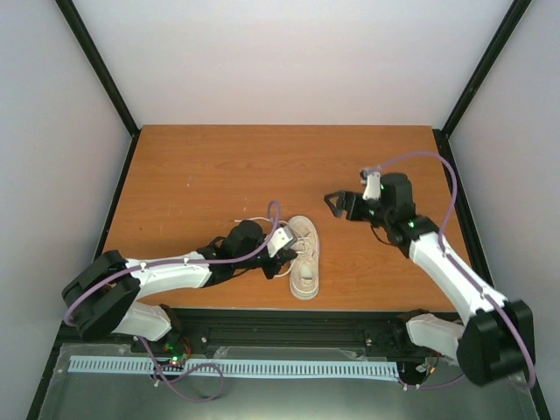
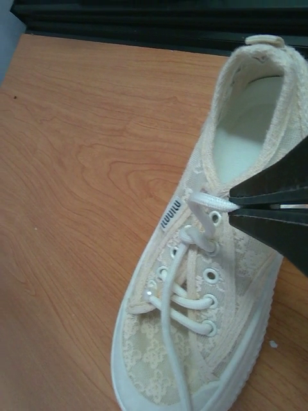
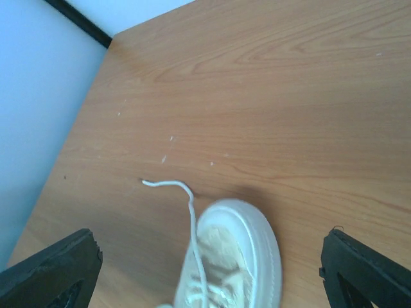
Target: Tie the shoes
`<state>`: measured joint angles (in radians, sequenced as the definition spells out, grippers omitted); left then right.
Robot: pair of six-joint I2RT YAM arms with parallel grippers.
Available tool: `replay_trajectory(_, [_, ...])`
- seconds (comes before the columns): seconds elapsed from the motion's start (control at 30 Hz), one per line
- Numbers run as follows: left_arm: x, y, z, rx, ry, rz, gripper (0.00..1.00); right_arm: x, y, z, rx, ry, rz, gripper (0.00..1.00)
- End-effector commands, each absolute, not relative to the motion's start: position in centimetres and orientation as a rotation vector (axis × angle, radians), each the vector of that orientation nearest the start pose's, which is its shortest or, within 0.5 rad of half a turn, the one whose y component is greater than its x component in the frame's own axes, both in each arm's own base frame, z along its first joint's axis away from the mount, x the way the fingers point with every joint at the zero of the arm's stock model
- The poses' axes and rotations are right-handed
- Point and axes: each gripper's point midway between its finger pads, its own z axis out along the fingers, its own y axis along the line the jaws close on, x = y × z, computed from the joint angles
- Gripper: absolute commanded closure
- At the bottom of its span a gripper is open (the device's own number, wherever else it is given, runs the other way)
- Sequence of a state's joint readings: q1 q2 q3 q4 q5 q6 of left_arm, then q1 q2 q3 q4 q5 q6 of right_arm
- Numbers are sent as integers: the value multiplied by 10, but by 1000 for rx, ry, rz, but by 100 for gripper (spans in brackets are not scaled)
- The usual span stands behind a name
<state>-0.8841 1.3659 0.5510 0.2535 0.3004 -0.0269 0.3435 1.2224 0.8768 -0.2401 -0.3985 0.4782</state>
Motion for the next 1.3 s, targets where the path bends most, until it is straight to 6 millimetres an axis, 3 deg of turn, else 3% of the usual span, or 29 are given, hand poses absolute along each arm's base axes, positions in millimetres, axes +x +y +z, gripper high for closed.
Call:
replay_trajectory(0.0, [206,-344,134,1055,1896,-912,99,281,194,195,-353,2118,1023,7])
replay_trajectory(0.03, [207,-344,135,1050,1899,-912,99,262,202,183,-409,2107,1125,8])
replay_trajectory(0.1, [208,-345,135,1047,1902,-917,99,238,215,179,-498,2042,1266,10])
replay_trajectory(0.2, [207,-347,133,1055,1913,-923,99,222,224,167,-587,2037,1298,15])
replay_trajectory(0.43, [209,-350,131,1063,1930,-922,99,211,247,162,-779,2027,1412,21])
replay_trajectory(0.63, [210,-351,131,1052,1940,-929,99,213,265,150,-846,2028,1378,22])
replay_trajectory(0.9, [214,-351,130,1036,1954,-910,99,208,266,132,-863,2072,1396,54])
replay_trajectory(1.27, [216,-350,132,1025,1952,-908,99,212,263,125,-831,2099,1355,97])
